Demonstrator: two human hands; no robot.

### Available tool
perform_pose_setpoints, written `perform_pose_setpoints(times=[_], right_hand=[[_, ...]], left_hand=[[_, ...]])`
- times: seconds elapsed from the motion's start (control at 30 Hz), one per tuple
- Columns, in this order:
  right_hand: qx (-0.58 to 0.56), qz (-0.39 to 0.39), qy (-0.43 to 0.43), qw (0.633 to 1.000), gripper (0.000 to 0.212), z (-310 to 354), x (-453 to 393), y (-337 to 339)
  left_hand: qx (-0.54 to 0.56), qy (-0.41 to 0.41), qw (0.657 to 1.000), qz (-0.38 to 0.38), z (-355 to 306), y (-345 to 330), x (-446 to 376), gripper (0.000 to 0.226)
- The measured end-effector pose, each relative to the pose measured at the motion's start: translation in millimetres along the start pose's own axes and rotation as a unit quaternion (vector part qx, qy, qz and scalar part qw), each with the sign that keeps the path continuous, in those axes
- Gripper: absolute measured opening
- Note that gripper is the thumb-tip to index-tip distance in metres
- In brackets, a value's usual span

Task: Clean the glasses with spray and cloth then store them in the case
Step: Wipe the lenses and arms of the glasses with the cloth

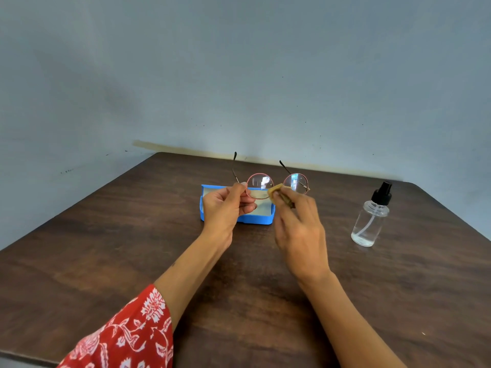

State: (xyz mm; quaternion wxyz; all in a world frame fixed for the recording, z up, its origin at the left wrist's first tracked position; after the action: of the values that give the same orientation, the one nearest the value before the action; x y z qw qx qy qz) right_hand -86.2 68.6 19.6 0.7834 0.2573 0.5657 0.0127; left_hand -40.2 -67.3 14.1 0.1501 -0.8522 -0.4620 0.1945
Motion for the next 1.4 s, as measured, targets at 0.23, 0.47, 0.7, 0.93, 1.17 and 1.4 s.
perform_pose_setpoints(times=[0.23, 0.47, 0.7, 0.93, 1.17, 1.4], right_hand=[[-0.028, -0.052, -0.071, 0.996, 0.035, -14.8, -3.4, 8.1], [-0.048, -0.043, -0.081, 0.995, 0.033, -11.5, 0.6, 2.8], [-0.068, -0.074, -0.135, 0.986, 0.034, -23.4, -1.5, 8.1], [-0.062, -0.050, -0.139, 0.987, 0.035, -19.8, -1.5, 7.9], [-0.077, -0.057, -0.153, 0.984, 0.037, -27.0, -2.0, 7.5], [-0.057, -0.024, -0.119, 0.991, 0.036, -15.7, -0.3, 6.8]], left_hand=[[-0.002, -0.011, 1.000, 0.001, -2.5, 2.5, -0.4, 0.022], [-0.012, -0.004, 1.000, 0.004, -0.8, 2.2, 2.4, 0.022], [-0.016, -0.002, 1.000, 0.001, -3.4, 2.8, 2.9, 0.022], [-0.019, 0.003, 1.000, 0.003, -0.9, 1.7, 3.1, 0.023], [-0.021, 0.006, 1.000, 0.005, -1.1, 3.2, 2.3, 0.023], [-0.024, 0.006, 1.000, 0.009, 1.7, 0.6, 1.9, 0.024]])
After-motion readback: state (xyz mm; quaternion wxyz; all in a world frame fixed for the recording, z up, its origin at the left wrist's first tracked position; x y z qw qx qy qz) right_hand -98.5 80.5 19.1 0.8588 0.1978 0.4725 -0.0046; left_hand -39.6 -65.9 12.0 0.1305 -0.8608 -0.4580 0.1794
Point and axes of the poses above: each hand's wrist, its own x-axis away from the middle knuckle, its own y-axis out of the back of the hand, z = x × y, the point moved 3 cm from there along -x, towards the middle knuckle, and after that the axes turned 8 degrees about -y, right-handed, at the moved point
